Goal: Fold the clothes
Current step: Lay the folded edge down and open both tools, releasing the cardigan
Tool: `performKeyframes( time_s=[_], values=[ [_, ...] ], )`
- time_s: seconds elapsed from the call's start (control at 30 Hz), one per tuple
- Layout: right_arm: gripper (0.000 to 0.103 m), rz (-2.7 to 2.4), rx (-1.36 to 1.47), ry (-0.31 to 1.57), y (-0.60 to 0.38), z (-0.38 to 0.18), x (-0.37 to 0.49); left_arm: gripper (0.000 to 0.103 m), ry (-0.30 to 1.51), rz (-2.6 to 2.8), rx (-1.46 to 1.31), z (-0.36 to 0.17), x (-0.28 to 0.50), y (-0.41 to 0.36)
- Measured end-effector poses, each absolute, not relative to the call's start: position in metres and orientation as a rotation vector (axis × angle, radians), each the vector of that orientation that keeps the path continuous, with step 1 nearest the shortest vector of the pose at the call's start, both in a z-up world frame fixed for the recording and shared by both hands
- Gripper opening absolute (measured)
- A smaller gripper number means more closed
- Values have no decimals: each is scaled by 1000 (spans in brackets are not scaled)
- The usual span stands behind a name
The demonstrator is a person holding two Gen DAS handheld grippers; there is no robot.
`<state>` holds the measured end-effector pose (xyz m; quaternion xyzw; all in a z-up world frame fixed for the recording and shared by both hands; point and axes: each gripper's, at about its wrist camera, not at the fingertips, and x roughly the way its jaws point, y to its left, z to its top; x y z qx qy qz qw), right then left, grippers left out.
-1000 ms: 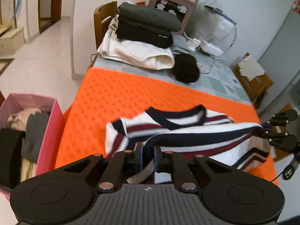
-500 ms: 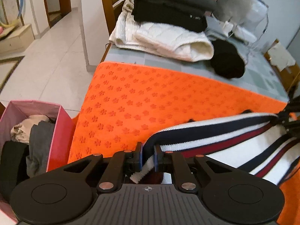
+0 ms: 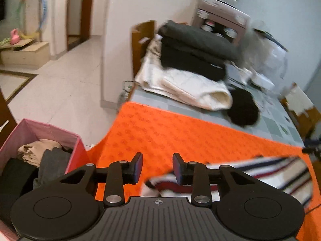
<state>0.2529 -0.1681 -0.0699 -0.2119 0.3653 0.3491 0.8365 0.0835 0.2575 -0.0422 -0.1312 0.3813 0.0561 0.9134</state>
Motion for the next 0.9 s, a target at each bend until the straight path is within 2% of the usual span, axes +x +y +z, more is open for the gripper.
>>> performKeyframes(
  time_s=[0.23,0.4,0.57,0.9],
  values=[
    [39,728,-310,851,-186,-74,200,35,853,-29,-157,-61,65,212],
    [39,655,-268,902,-190,-110,175,35,952,26,-116,-95,69,201],
    [39,570,-221,954,-199,-153,173,35,939,48,-96,-110,68,204],
    [43,572,-197,887,-192,-103,135,42,816,123,-262,-68,29,224]
  ],
)
